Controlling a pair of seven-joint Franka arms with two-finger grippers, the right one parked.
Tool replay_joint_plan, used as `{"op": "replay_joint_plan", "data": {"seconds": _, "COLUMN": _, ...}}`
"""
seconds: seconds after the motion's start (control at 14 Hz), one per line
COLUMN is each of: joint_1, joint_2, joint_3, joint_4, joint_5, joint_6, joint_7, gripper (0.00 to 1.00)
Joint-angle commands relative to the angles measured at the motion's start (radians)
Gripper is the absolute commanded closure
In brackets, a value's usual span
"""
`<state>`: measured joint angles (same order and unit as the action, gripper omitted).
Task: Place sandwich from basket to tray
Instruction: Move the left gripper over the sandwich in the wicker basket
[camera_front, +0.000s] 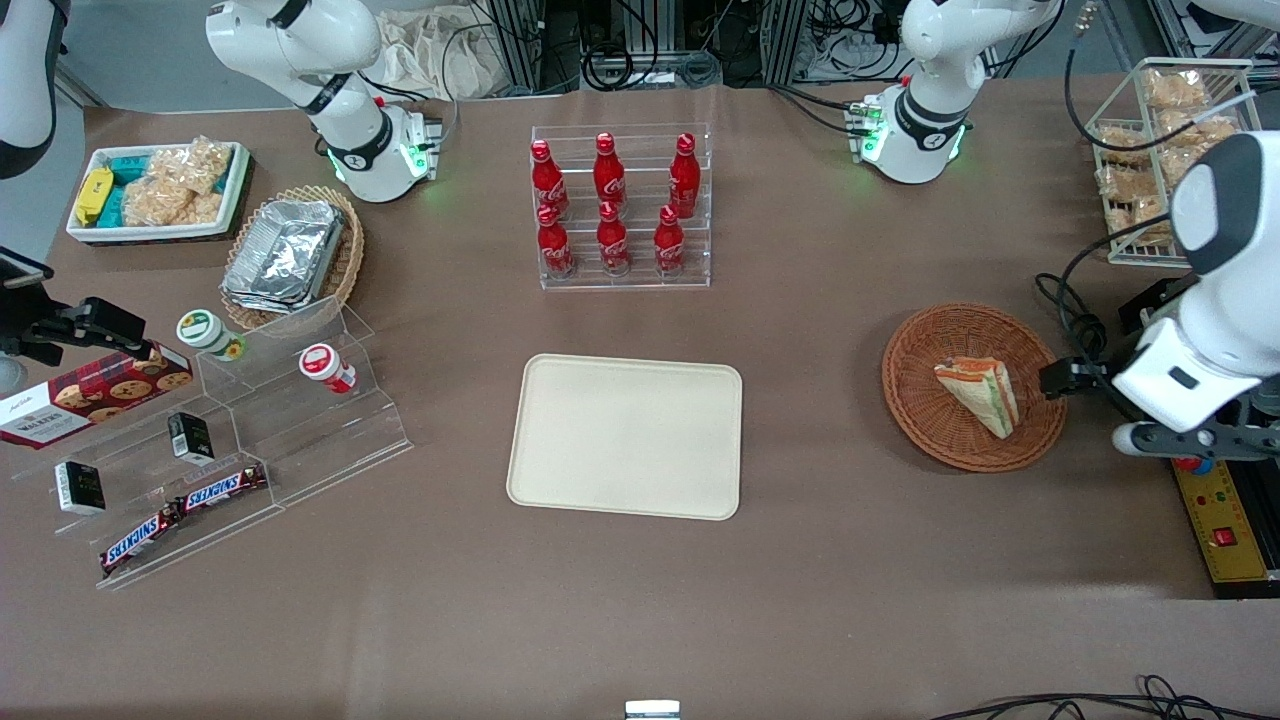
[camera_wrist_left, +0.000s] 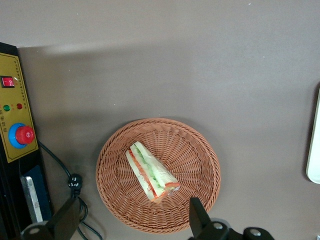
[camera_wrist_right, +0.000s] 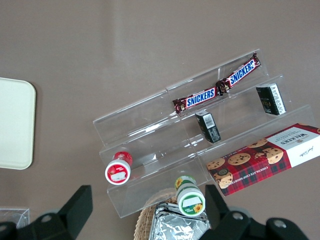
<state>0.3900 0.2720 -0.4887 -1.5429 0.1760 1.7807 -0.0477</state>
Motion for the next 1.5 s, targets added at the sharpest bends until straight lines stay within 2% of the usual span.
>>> {"op": "replay_joint_plan", "data": {"seconds": 0.0, "joint_1": 0.016, "joint_2": 0.035, "joint_3": -0.010, "joint_4": 0.053, "joint_5": -0.010, "joint_6": -0.044, "joint_7": 0.009, "gripper": 0.01}}
{"op": "replay_joint_plan", "data": {"seconds": 0.43, "joint_1": 0.035, "joint_2": 0.055, "joint_3": -0.011, "joint_4": 0.021, "joint_5": -0.016, "joint_6": -0.096, "joint_7": -0.124, "gripper": 0.02}}
{"op": "replay_joint_plan", "data": {"seconds": 0.57, "joint_1": 0.059, "joint_2": 0.038, "joint_3": -0.011, "joint_4": -0.038, "joint_5": -0.029, "joint_6": -0.093, "joint_7": -0.251, "gripper": 0.06}}
{"op": "replay_joint_plan", "data": {"seconds": 0.71, "joint_1": 0.073, "joint_2": 0.012, "joint_3": -0.011, "joint_4": -0.097, "joint_5": -0.068, "joint_6": -0.089, "joint_7": -0.372, "gripper": 0.06}}
{"op": "replay_joint_plan", "data": {"seconds": 0.86, "joint_1": 0.075, "joint_2": 0.003, "joint_3": -0.010, "joint_4": -0.150, "joint_5": -0.070, "joint_6": -0.066, "joint_7": -0.444, "gripper": 0.07}}
{"op": "replay_joint_plan", "data": {"seconds": 1.0, "joint_1": 0.084, "joint_2": -0.014, "joint_3": -0.010, "joint_4": -0.239, "joint_5": -0.069, "joint_6": 0.018, "joint_7": -0.509, "gripper": 0.11}}
{"op": "replay_joint_plan", "data": {"seconds": 1.43, "joint_1": 0.139, "joint_2": -0.088, "joint_3": -0.008, "joint_4": -0.508, "joint_5": -0.059, "joint_6": 0.347, "joint_7": -0.558, "gripper": 0.12}}
